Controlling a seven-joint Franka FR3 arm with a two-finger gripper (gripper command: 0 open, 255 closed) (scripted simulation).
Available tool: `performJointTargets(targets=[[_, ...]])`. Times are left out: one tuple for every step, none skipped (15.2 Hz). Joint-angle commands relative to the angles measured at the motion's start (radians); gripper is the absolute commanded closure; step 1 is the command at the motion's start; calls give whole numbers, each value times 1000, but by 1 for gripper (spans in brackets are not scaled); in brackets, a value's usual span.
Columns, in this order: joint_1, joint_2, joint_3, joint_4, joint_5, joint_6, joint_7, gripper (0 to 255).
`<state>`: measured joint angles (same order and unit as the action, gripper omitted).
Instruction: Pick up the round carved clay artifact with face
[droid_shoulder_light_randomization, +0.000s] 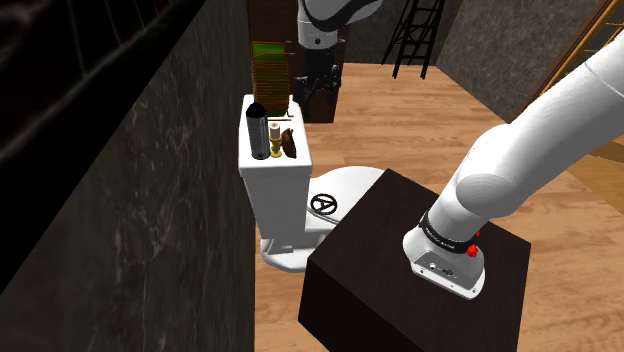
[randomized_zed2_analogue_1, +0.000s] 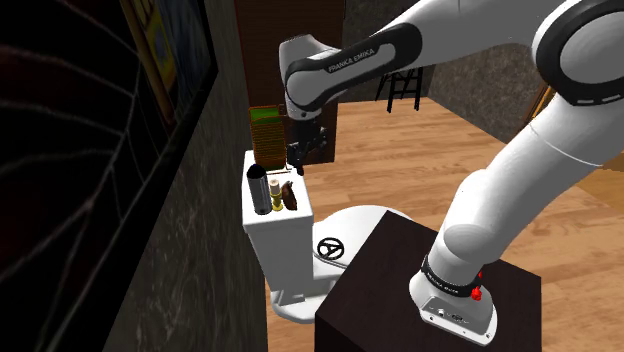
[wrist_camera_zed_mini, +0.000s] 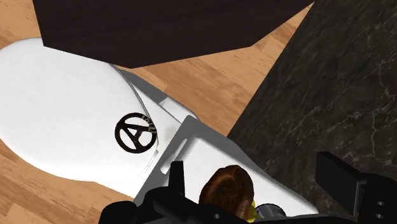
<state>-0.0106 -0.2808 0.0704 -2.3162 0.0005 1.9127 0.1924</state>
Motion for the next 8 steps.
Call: performJointTargets(targets=[[-3, 80, 7, 23, 5, 42, 43, 0], [-4, 118, 10, 37, 7, 60, 64, 0], [-5, 157, 12, 51, 9, 77, 84, 0], [-6, 197, 14, 66, 10, 94, 104, 0], [-6, 236, 15, 83, 12, 110, 123, 0], [-7, 276, 16, 101, 14, 125, 142, 0], [-7, 316, 16, 120, 15, 138, 160, 0], [-7, 355, 15, 140, 17, 151, 178, 0]])
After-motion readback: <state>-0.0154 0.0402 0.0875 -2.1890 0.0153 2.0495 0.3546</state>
